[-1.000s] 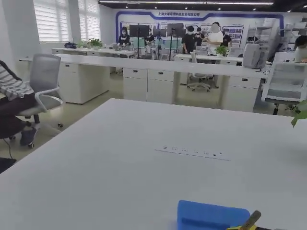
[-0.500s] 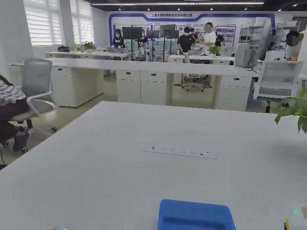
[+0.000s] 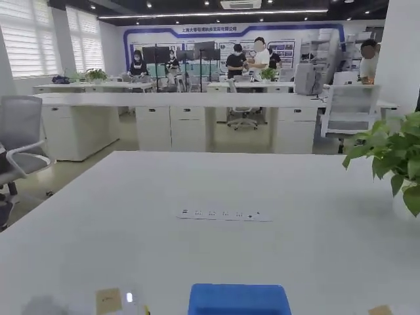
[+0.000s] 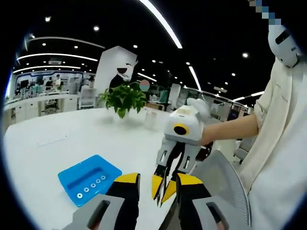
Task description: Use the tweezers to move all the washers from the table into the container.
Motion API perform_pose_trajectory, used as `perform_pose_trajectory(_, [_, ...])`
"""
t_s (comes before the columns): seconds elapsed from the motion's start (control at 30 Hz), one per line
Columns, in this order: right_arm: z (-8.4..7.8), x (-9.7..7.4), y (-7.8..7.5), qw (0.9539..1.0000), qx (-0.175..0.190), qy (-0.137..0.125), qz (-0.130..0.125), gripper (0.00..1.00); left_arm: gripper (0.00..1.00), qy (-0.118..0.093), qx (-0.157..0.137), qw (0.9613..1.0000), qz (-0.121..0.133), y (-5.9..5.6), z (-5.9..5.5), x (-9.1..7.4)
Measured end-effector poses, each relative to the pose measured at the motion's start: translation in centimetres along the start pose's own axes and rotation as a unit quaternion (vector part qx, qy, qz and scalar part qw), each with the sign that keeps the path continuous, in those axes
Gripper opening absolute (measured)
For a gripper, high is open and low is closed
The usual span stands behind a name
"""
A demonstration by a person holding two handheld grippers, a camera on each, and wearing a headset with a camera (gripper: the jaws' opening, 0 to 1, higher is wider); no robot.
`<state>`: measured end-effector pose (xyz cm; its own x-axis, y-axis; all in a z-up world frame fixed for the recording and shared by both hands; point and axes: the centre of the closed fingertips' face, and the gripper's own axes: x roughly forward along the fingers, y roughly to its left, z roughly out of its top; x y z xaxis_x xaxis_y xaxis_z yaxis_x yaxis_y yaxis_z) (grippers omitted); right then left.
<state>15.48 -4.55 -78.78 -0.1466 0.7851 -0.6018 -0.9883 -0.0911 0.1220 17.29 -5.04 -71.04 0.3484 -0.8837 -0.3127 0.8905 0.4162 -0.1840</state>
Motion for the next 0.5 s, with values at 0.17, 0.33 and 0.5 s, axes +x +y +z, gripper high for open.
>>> perform_pose_trajectory(0.17, [-1.2, -0.5, 0.5, 0.9998, -0.012, 0.017, -0.002, 0.04, 0.20, 0.054, 0.045, 0.9966, -0.043, -1.6, -1.2, 2.0])
perform_pose_trajectory(0.33, [-2.2, -1.1, 0.8, 0.9994, -0.009, 0.027, -0.019, 0.03, 0.12, 0.068, 0.057, 0.9940, -0.063, -2.4, -1.6, 3.5])
perform_pose_trajectory(0.5, [-3.2, -1.5, 0.6, 0.9977, -0.019, 0.041, -0.051, 0.03, 0.05, 0.086, 0.082, 0.9891, -0.087, -3.3, -1.8, 4.7])
